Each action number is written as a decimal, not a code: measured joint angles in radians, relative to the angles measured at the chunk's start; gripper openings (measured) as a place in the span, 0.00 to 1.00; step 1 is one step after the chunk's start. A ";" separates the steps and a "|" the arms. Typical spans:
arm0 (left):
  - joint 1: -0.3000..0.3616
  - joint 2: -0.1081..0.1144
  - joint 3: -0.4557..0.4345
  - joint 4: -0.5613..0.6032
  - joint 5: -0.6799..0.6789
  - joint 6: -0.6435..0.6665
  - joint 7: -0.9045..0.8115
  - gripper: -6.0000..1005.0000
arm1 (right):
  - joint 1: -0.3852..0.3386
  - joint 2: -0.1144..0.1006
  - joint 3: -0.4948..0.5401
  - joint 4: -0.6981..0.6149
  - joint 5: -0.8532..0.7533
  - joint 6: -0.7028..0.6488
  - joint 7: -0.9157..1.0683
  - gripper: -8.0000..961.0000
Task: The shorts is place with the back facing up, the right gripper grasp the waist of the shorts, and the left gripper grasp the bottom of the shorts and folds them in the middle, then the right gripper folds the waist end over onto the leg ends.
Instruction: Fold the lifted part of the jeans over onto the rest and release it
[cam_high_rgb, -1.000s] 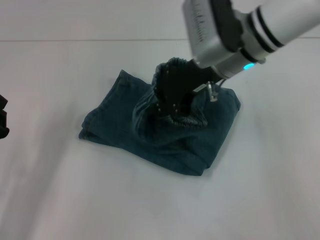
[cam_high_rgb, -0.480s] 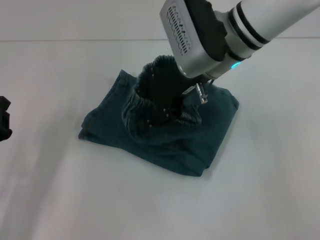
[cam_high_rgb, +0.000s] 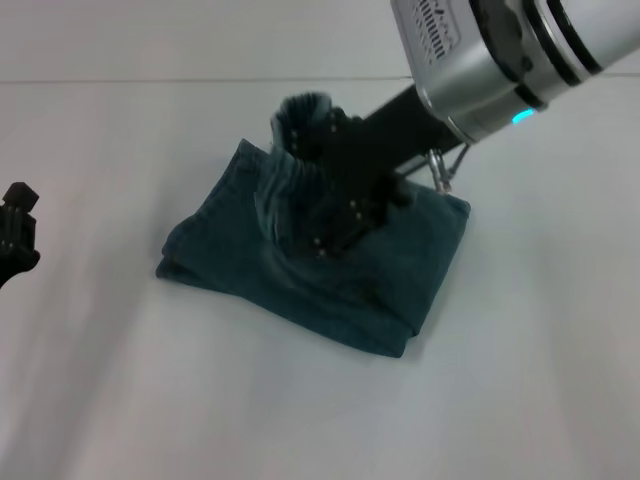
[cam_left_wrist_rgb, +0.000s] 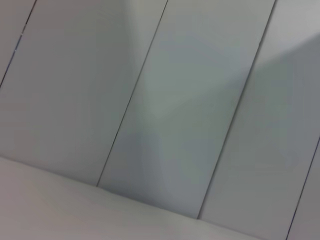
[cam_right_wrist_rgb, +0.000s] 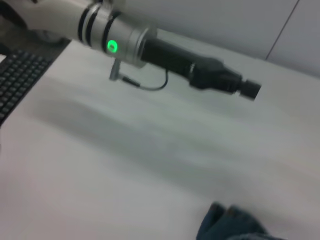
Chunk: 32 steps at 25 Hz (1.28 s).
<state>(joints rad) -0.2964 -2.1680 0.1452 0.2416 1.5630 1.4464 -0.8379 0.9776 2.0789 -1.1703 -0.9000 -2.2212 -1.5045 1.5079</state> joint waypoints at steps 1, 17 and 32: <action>-0.001 0.000 0.001 0.000 0.000 0.002 0.000 0.02 | 0.000 0.002 -0.002 0.003 -0.019 -0.002 0.007 0.90; 0.000 -0.002 0.018 -0.010 0.005 0.019 0.002 0.01 | 0.040 0.014 -0.091 0.098 -0.137 0.117 0.035 0.98; 0.006 0.002 0.182 0.080 0.063 0.091 -0.041 0.08 | -0.220 0.006 0.045 -0.232 -0.023 -0.036 0.363 0.98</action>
<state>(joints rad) -0.2904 -2.1656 0.3274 0.3216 1.6260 1.5370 -0.8791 0.7578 2.0845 -1.1254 -1.1322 -2.2441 -1.5403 1.8706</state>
